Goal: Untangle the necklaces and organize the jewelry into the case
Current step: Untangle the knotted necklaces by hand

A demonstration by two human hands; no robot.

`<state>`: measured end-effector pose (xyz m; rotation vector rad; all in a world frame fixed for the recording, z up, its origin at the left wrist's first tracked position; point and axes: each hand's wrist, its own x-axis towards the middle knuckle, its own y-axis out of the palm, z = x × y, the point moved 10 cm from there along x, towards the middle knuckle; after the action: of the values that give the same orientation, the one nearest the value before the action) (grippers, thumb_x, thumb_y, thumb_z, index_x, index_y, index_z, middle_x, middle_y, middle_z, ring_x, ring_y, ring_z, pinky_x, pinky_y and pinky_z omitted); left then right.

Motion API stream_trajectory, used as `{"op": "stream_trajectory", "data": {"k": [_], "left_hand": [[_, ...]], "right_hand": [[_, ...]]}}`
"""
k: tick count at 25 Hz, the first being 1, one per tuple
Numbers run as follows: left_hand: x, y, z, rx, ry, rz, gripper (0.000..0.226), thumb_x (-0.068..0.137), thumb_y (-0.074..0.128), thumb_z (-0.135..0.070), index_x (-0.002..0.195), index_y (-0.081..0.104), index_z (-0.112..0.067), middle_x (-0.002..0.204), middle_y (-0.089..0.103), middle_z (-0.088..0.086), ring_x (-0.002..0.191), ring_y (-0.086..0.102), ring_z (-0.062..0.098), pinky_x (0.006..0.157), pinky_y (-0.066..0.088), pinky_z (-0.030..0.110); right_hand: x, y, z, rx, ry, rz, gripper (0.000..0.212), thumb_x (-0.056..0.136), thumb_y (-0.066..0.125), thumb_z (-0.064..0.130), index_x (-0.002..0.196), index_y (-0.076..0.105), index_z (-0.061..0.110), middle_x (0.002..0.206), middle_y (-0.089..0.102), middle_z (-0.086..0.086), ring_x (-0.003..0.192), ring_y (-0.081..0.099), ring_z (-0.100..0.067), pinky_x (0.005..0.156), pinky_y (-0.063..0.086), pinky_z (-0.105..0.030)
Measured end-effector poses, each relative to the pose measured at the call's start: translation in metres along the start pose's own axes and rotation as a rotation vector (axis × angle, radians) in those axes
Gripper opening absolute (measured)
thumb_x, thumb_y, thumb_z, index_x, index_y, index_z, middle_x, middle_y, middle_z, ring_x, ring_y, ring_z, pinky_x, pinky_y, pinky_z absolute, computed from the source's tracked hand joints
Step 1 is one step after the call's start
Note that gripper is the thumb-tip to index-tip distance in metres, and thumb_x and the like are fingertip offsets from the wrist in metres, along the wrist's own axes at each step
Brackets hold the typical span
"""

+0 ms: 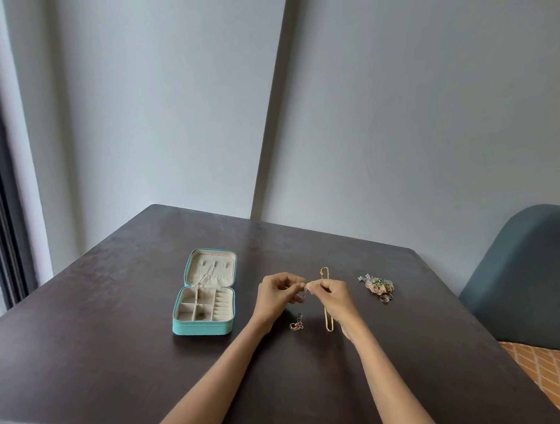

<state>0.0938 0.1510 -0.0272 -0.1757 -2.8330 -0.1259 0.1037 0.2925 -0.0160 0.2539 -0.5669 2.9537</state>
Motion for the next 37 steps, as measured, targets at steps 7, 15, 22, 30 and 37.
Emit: {"op": "stream_trajectory", "data": {"k": [7,15,22,30,37], "left_hand": [[-0.002,0.005,-0.003,0.077,0.045,0.035,0.008,0.082,0.069,-0.007,0.075,0.069,-0.01,0.069,0.07,0.006,0.062,0.066,0.013,0.062,0.05,0.018],[-0.003,0.011,0.0,0.141,0.045,0.099,0.016,0.084,0.062,-0.008,0.071,0.064,-0.017,0.074,0.071,0.003,0.065,0.069,0.019,0.07,0.054,0.027],[0.006,0.004,0.013,0.16,0.004,0.048,0.013,0.083,0.07,-0.031,0.073,0.071,-0.023,0.074,0.071,-0.007,0.069,0.059,0.003,0.071,0.047,0.022],[0.006,0.005,0.018,0.107,-0.022,0.088,0.008,0.08,0.071,-0.017,0.073,0.074,-0.019,0.076,0.074,0.0,0.072,0.064,0.002,0.078,0.049,0.024],[0.005,0.01,0.014,0.018,-0.021,0.135,0.014,0.089,0.062,-0.013,0.077,0.07,-0.013,0.073,0.071,-0.003,0.072,0.061,0.007,0.071,0.047,0.021]], "right_hand": [[0.0,-0.001,0.006,-0.069,0.017,0.057,0.017,0.088,0.06,0.011,0.075,0.071,0.015,0.073,0.066,0.003,0.071,0.055,0.002,0.062,0.04,-0.006],[0.006,-0.008,0.002,-0.166,0.03,0.026,0.024,0.089,0.057,0.014,0.069,0.067,0.022,0.088,0.07,-0.011,0.082,0.059,-0.019,0.077,0.045,-0.031],[0.004,-0.002,0.008,-0.195,-0.076,0.013,0.017,0.086,0.064,0.014,0.072,0.068,0.024,0.076,0.07,-0.001,0.075,0.059,-0.01,0.073,0.045,-0.028],[0.0,-0.001,0.008,-0.328,-0.094,0.014,0.018,0.089,0.057,0.024,0.074,0.066,0.029,0.071,0.062,0.013,0.066,0.052,0.0,0.064,0.04,-0.023],[-0.002,0.018,-0.001,-0.152,0.09,0.19,0.019,0.099,0.039,0.019,0.093,0.056,0.012,0.073,0.054,0.001,0.064,0.047,-0.009,0.053,0.033,-0.02]]}}
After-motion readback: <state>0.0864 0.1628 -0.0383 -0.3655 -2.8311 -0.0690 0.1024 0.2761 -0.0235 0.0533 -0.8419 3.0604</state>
